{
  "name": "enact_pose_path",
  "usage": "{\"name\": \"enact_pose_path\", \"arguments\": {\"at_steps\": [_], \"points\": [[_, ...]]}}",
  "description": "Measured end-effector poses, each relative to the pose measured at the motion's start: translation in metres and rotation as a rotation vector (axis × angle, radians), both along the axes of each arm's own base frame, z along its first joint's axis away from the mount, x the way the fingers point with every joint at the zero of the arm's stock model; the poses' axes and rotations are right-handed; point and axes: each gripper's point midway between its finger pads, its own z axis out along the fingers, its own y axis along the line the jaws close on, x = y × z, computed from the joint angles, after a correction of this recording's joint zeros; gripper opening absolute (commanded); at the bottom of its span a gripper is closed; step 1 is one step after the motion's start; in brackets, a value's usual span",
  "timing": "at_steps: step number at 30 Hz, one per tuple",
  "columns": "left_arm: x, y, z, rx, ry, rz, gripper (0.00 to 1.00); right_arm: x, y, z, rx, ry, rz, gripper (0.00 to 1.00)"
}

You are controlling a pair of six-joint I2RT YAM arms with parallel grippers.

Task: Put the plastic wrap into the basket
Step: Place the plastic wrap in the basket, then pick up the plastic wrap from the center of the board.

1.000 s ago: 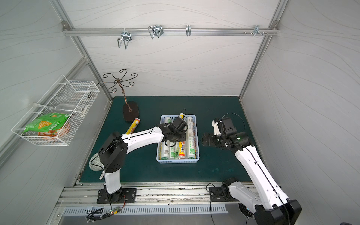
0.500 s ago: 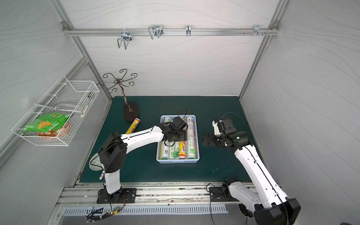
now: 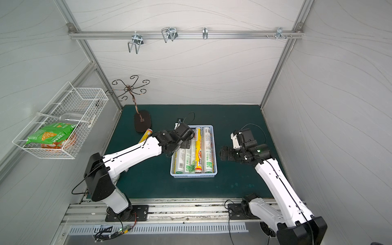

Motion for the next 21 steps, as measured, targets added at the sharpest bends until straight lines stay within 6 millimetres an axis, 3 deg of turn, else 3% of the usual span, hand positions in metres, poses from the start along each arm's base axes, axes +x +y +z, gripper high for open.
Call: {"name": "enact_pose_path", "arguments": {"at_steps": [4, 11, 17, 21], "points": [[0.003, 0.057, -0.005, 0.085, 0.000, 0.088, 0.99, -0.001, 0.000, 0.003, 0.005, -0.012, 0.000, 0.99], [0.001, 0.139, -0.039, 0.176, 0.077, 0.235, 0.99, -0.003, -0.001, 0.001, 0.005, -0.008, 0.001, 0.99], [-0.004, 0.187, -0.075, 0.182, 0.143, 0.345, 0.99, -0.003, -0.001, 0.000, 0.006, -0.007, 0.002, 0.99], [-0.005, 0.208, -0.094, 0.143, 0.178, 0.403, 0.99, -0.003, -0.001, 0.000, 0.006, -0.007, 0.001, 0.99]]}}
